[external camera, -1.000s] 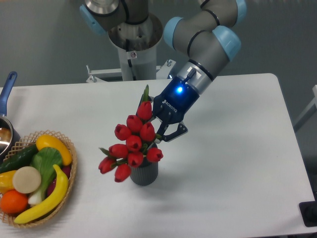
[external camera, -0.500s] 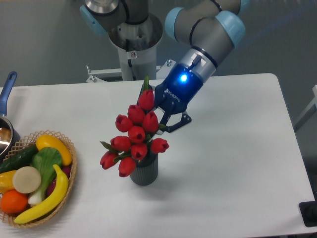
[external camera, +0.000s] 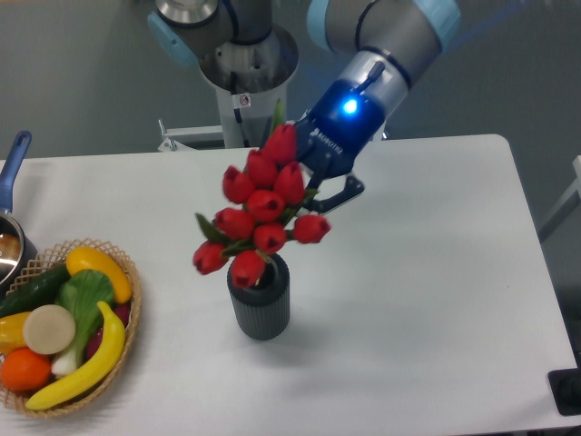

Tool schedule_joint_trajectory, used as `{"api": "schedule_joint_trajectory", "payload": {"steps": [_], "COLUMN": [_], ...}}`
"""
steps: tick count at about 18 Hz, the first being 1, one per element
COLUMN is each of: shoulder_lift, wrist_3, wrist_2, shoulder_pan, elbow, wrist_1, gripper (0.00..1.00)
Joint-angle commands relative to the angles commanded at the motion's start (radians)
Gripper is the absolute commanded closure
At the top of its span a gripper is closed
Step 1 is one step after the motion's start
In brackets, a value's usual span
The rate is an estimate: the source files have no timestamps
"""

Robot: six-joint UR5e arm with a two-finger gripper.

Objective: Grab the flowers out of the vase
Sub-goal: 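Lift the gripped tulip bunch up out of the grey vase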

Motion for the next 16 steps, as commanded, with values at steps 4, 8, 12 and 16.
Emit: {"api": "schedule_joint_trajectory", "payload": {"steps": [4, 8, 12, 16], "shoulder_lift": [-0.003, -0.015, -0.052, -0.063], "wrist_3": [-0.044, -0.061, -0.060, -0.058], "wrist_2": [-0.002, -0.002, -0.002, -0.002], "shoulder_pan": [0.006, 0.021, 0.020, 0.023], "elbow": [0.034, 0.075, 0.118, 0.135], "wrist_1": [0.000, 0.000, 0.000, 0.000], "gripper": [0.55, 0.55, 0.55, 0.55]}}
